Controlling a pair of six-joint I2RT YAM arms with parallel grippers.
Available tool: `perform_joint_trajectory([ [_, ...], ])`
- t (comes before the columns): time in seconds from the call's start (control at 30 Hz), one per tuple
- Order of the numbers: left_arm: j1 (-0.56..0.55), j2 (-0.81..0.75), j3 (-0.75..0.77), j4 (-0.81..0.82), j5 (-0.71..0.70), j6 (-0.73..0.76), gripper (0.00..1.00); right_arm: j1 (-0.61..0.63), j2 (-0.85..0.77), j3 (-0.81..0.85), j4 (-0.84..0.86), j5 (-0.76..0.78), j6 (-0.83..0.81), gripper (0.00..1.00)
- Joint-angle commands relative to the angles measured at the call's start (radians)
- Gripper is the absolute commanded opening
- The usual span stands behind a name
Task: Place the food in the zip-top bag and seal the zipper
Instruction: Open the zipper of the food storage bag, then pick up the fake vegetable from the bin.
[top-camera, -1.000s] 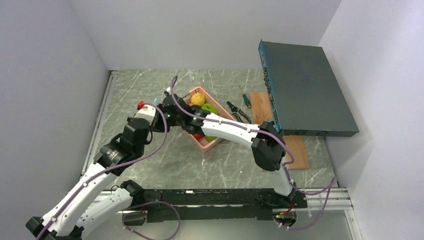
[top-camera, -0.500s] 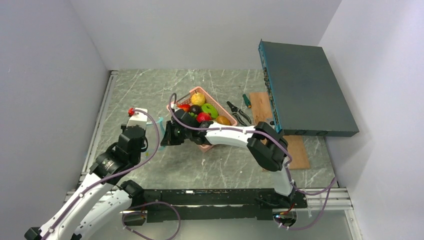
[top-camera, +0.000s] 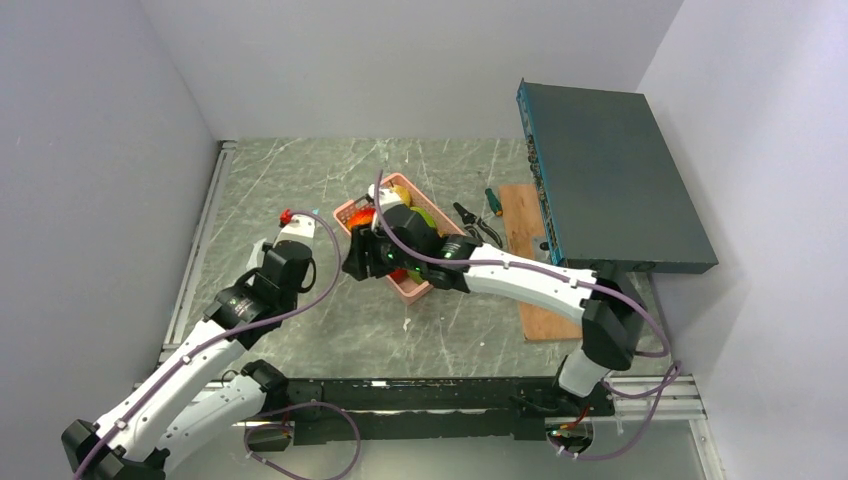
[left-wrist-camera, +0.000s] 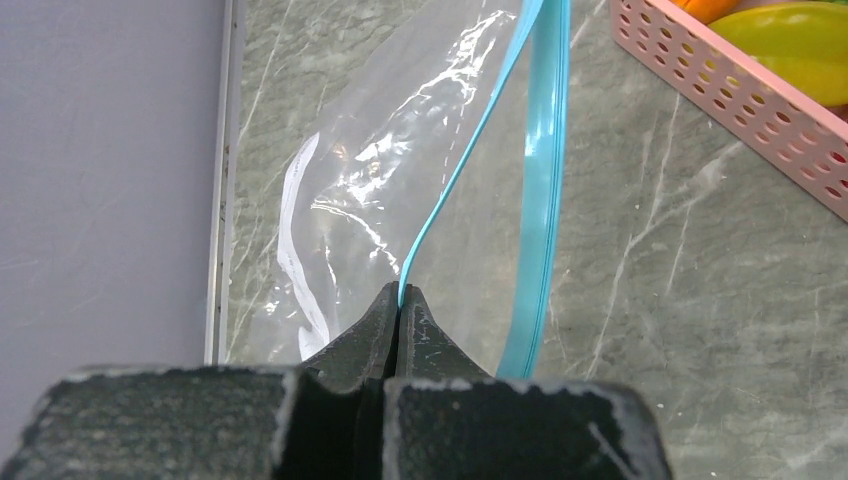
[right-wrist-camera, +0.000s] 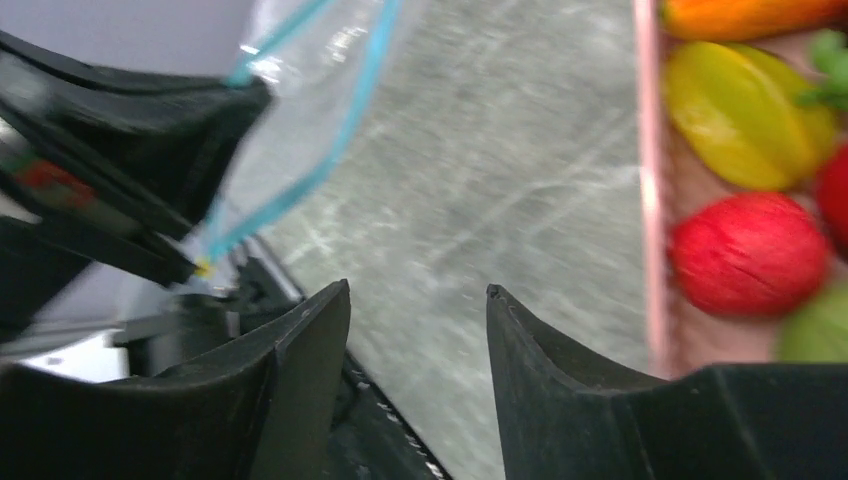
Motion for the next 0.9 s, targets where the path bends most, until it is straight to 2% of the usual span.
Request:
perform_joint_trajectory([
  [0.0, -0.003, -0.007, 0.042, 0.013, 0.014, -0.028, 0.00, -0.030, -0.088, -0.081, -0.107, 0.197, -0.143, 0.59],
  [0.23, -0.003, -0.025, 0.035, 0.028, 0.015, -0.012, 0.00, -0.049, -0.121, -0.136, -0.247, 0.529, -0.318, 0.84],
  [0.37, -0.003, -0.026, 0.039, 0.024, 0.017, -0.014, 0.00, -0.049, -0.118, -0.153, -0.248, 0.608, -0.394, 0.94],
  [0.57, -0.002, -0.025, 0.039, 0.023, 0.019, -0.013, 0.00, -0.052, -0.052, -0.137, -0.238, 0.643, -0.322, 0.98],
  [0.7, -0.002, -0.026, 0.035, 0.028, 0.020, -0.009, 0.00, -0.053, 0.037, -0.069, -0.327, 0.731, -0.221, 1.00],
  [0.87, -0.003, -0.025, 0.033, 0.033, 0.022, -0.006, 0.00, -0.053, 0.097, -0.086, -0.310, 0.702, -0.182, 0.99],
])
